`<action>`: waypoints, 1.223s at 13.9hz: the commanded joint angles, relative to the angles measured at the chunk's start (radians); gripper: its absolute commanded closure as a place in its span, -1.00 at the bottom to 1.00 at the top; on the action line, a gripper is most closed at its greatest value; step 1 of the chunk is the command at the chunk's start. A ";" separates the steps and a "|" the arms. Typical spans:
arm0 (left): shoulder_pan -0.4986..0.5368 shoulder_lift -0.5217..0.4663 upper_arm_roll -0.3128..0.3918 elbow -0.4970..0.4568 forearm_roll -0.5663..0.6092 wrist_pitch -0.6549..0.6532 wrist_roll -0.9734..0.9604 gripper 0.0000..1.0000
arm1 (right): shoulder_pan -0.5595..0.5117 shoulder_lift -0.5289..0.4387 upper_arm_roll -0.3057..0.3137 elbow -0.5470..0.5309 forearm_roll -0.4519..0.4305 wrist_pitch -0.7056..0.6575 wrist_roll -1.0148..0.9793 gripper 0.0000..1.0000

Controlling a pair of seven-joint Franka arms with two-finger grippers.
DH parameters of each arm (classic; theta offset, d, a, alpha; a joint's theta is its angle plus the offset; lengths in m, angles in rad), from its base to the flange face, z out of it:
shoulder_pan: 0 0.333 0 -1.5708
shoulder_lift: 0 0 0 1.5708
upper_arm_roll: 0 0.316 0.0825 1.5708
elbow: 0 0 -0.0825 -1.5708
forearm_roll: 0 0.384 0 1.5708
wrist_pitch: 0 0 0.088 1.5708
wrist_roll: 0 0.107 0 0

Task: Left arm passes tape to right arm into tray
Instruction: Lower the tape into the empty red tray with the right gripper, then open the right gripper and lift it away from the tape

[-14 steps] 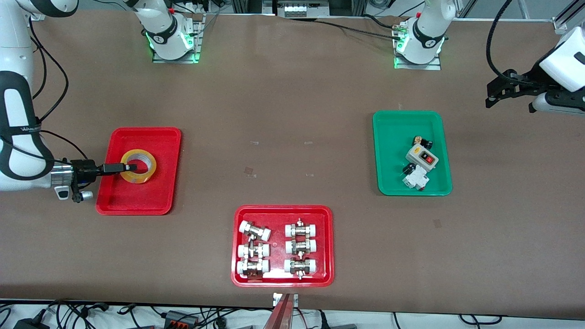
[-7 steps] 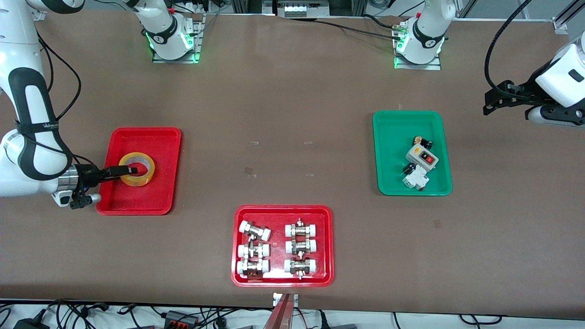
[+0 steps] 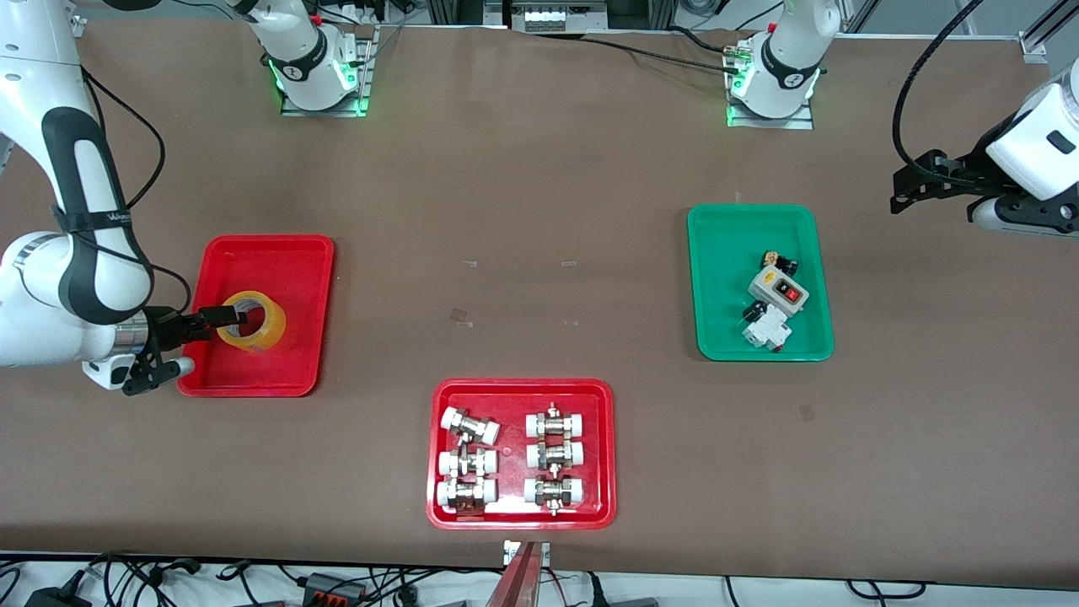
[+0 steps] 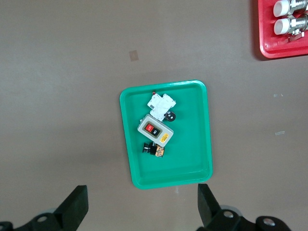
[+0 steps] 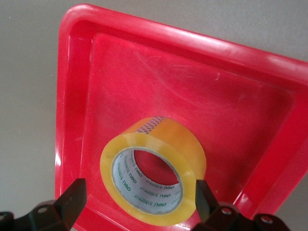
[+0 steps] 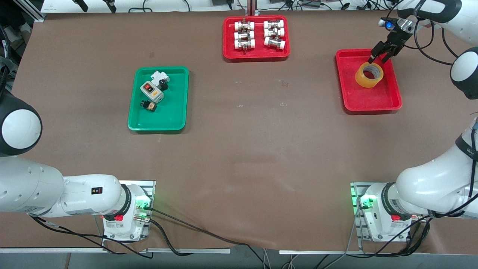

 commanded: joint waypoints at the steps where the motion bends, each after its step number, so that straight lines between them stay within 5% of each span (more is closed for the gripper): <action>1: 0.014 0.017 -0.017 0.033 -0.006 -0.014 -0.006 -1.00 | 0.021 -0.056 -0.001 -0.009 -0.020 0.004 0.038 -1.00; 5: 0.013 0.017 -0.019 0.033 -0.001 -0.012 -0.005 -1.00 | 0.070 -0.163 -0.001 -0.004 -0.084 -0.022 0.303 -1.00; 9: 0.005 0.016 -0.026 0.034 -0.004 -0.011 0.001 -1.00 | 0.122 -0.283 0.007 0.075 -0.185 -0.214 0.558 -1.00; 13: 0.000 0.016 -0.029 0.074 -0.003 -0.012 -0.006 -1.00 | 0.119 -0.314 0.005 0.248 -0.185 -0.375 0.566 -1.00; 17: 0.003 0.019 -0.029 0.074 -0.006 -0.012 -0.006 -1.00 | 0.119 -0.314 -0.001 0.335 -0.232 -0.369 0.574 -1.00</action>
